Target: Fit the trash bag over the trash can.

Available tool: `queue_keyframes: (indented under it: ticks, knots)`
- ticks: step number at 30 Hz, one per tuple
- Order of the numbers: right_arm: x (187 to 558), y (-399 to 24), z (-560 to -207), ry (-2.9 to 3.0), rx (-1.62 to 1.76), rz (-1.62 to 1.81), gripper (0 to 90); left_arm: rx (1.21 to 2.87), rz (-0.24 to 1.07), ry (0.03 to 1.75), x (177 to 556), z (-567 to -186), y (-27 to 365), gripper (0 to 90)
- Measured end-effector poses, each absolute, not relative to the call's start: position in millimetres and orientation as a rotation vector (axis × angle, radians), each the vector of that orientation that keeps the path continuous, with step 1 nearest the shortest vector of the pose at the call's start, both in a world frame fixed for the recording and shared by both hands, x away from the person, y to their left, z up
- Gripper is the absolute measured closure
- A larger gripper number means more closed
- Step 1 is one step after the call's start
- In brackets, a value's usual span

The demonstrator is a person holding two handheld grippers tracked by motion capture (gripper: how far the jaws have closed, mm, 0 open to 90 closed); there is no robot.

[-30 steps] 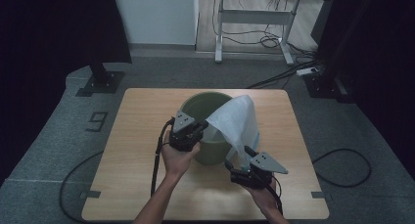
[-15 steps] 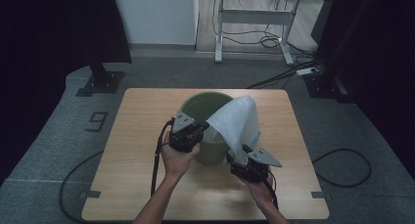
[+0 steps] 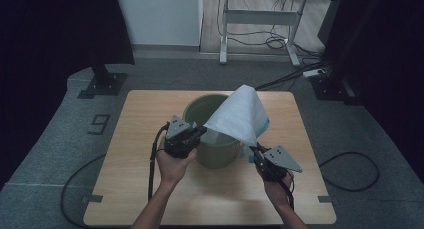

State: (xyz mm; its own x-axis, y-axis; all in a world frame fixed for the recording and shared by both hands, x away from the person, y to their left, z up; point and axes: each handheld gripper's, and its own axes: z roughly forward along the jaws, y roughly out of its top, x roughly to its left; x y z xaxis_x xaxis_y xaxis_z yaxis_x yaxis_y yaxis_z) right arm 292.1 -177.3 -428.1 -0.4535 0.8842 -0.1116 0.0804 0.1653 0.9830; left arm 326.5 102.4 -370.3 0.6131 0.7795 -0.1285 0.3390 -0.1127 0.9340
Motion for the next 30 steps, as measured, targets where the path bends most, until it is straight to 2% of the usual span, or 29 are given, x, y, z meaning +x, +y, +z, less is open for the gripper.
queue_keyframes:
  ticks: [10,13,14,15,18,23,26,28,29,30]
  knots:
    - [294,-160,-392,1.742,0.785,1.369,87.3,1.681,0.473,0.956,328,-371,128,84.0]
    - [296,-156,-386,1.776,0.773,1.392,87.5,1.682,0.467,0.936,326,-368,129,72.1]
    - [297,-154,-385,1.792,0.768,1.395,87.6,1.688,0.462,0.929,325,-367,128,62.1]
    - [297,-154,-385,1.792,0.768,1.395,87.6,1.703,0.453,0.912,325,-365,127,62.1]
    - [298,-153,-386,1.813,0.763,1.398,87.7,1.725,0.482,0.862,322,-357,121,51.0]
    - [299,-157,-385,1.83,0.77,1.42,87.6,1.754,0.541,0.842,324,-349,111,41.2]
    - [300,-158,-384,1.835,0.774,1.428,87.6,1.761,0.545,0.842,326,-348,107,41.5]
    - [301,-159,-384,1.839,0.775,1.438,87.6,1.763,0.539,0.84,329,-348,105,47.4]
    - [301,-160,-383,1.841,0.775,1.44,87.6,1.764,0.534,0.837,330,-348,104,47.4]
    - [301,-161,-383,1.845,0.773,1.442,87.6,1.77,0.511,0.831,333,-349,102,54.1]
